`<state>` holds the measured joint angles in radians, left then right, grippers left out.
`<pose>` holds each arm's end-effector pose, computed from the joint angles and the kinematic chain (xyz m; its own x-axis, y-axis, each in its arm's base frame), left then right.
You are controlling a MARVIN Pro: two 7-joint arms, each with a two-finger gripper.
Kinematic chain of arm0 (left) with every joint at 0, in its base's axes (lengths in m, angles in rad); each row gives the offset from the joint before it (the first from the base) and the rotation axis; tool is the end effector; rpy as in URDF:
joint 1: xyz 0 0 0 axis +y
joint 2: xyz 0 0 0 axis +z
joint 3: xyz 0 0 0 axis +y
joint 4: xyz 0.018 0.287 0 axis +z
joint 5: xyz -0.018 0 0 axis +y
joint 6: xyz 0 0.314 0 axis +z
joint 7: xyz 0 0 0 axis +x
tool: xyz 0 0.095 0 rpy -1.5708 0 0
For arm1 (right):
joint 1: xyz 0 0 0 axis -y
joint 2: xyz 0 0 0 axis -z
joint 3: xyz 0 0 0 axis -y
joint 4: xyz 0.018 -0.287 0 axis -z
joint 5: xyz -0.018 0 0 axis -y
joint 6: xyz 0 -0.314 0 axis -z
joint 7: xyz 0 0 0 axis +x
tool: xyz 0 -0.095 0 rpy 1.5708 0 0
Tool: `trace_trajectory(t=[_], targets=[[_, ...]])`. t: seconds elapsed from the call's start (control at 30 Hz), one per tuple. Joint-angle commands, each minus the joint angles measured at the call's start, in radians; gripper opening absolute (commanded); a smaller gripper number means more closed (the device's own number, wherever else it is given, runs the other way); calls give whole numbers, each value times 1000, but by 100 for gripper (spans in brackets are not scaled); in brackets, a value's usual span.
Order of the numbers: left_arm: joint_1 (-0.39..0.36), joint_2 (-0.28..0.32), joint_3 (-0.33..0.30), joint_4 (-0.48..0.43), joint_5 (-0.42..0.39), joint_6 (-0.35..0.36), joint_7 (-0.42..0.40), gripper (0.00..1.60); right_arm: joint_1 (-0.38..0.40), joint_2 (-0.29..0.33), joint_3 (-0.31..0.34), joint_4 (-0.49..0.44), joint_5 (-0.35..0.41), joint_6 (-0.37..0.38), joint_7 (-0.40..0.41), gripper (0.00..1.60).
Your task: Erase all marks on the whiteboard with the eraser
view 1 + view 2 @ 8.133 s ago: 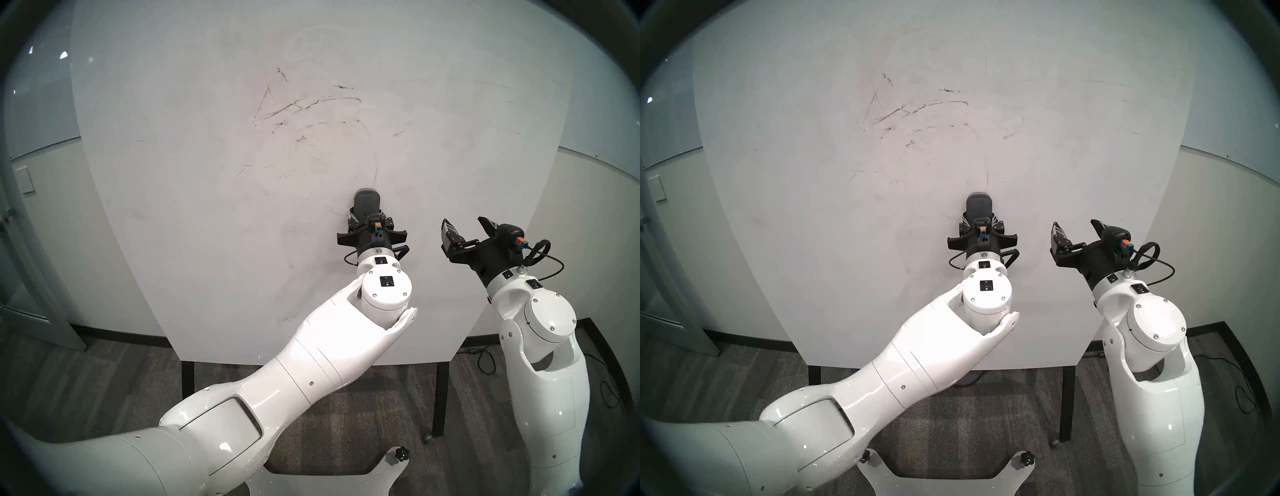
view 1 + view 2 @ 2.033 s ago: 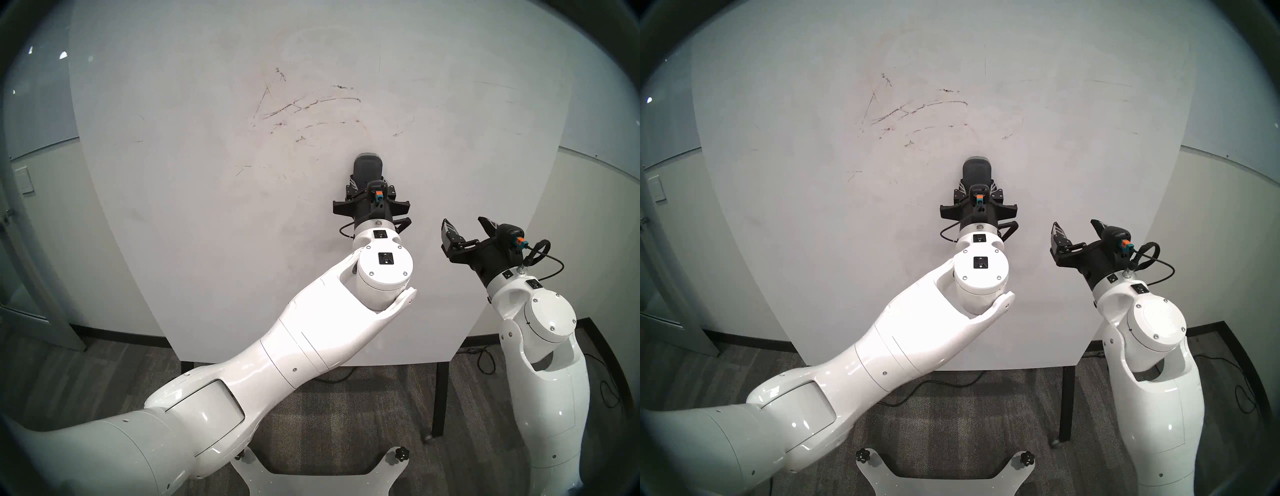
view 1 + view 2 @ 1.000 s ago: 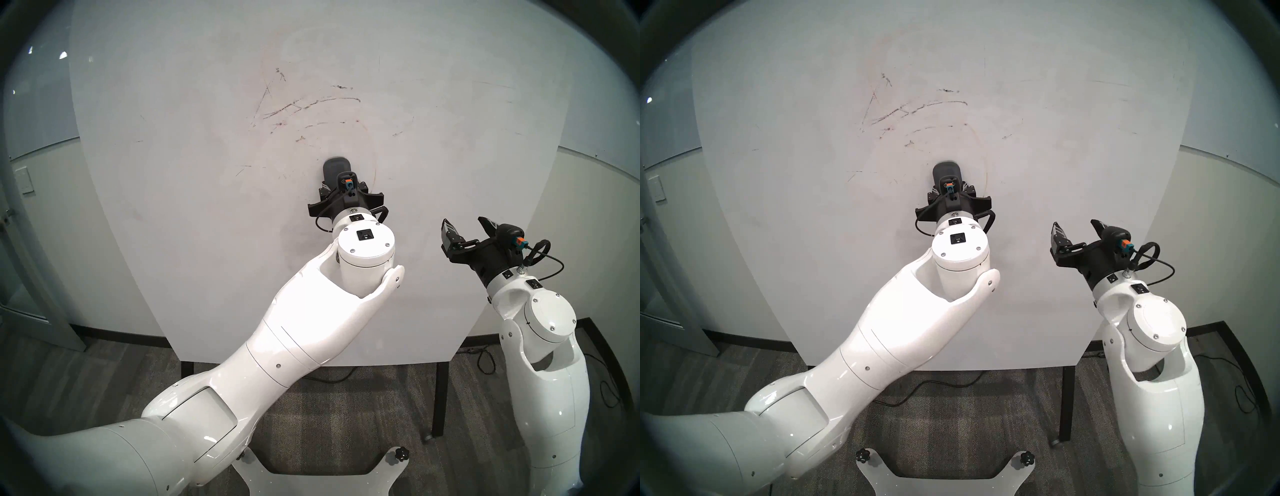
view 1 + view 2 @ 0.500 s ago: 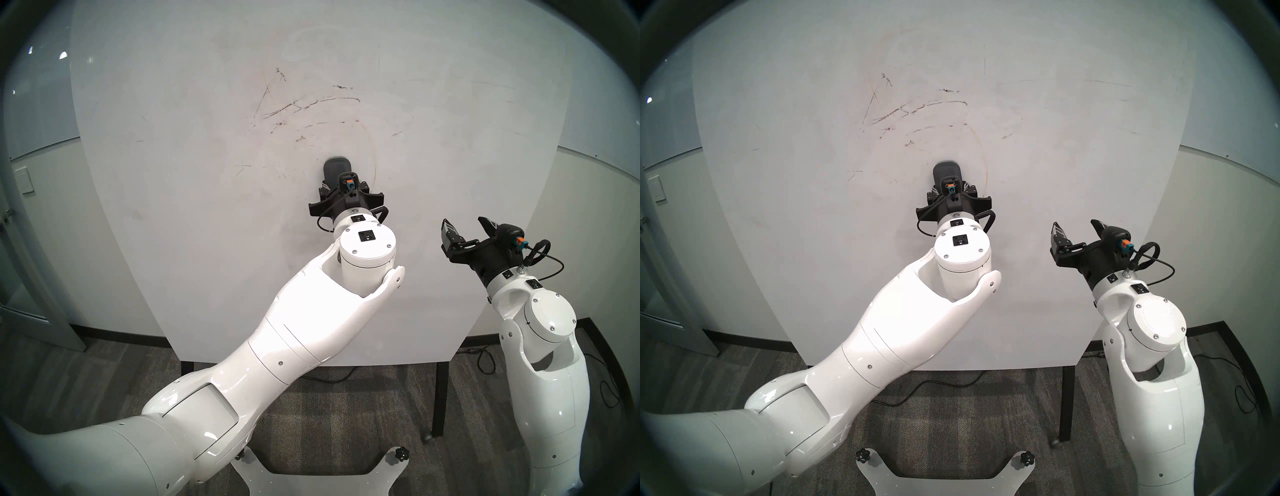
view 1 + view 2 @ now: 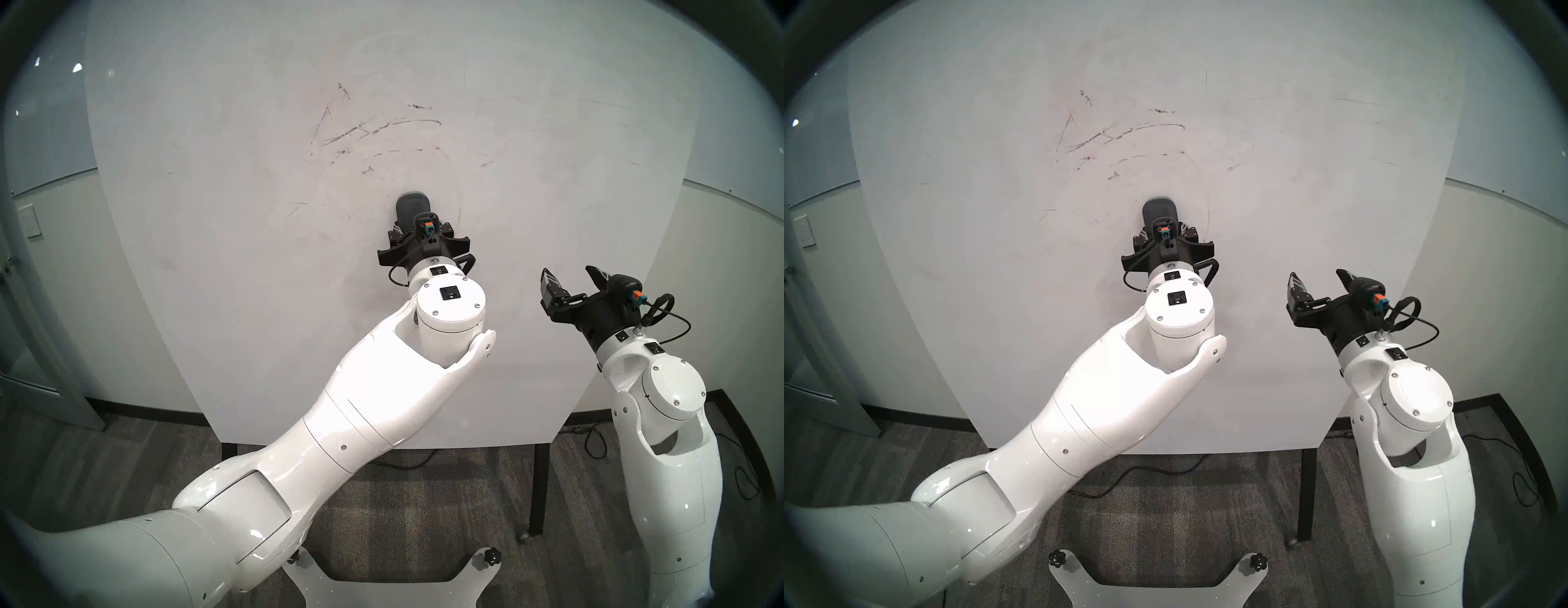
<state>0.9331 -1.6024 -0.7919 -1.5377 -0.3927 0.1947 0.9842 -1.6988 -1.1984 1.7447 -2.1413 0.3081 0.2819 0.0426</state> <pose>0.4654 -0.2299 -0.0904 -0.1935 0.1387 0.9712 0.1049 -0.9814 0.1610 0.3651 -0.0883 -0.1242 -0.1835 0.1097 0.9769 0.0529 -0.9912 0.1212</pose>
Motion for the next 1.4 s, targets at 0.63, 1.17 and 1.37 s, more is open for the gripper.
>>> trace_trajectory(t=[0.63, 1.17, 1.37], targets=[[-48, 7, -27, 7, 21, -16, 33, 160, 7, 1, -3, -22, -1, -9, 2, 160], [-46, 8, -1, -5, 9, -30, 0, 152, 7, 1, -3, -22, -1, -9, 2, 160], [-44, 6, 5, -6, 6, -45, -24, 160, 7, 1, -3, -22, -1, -9, 2, 160]])
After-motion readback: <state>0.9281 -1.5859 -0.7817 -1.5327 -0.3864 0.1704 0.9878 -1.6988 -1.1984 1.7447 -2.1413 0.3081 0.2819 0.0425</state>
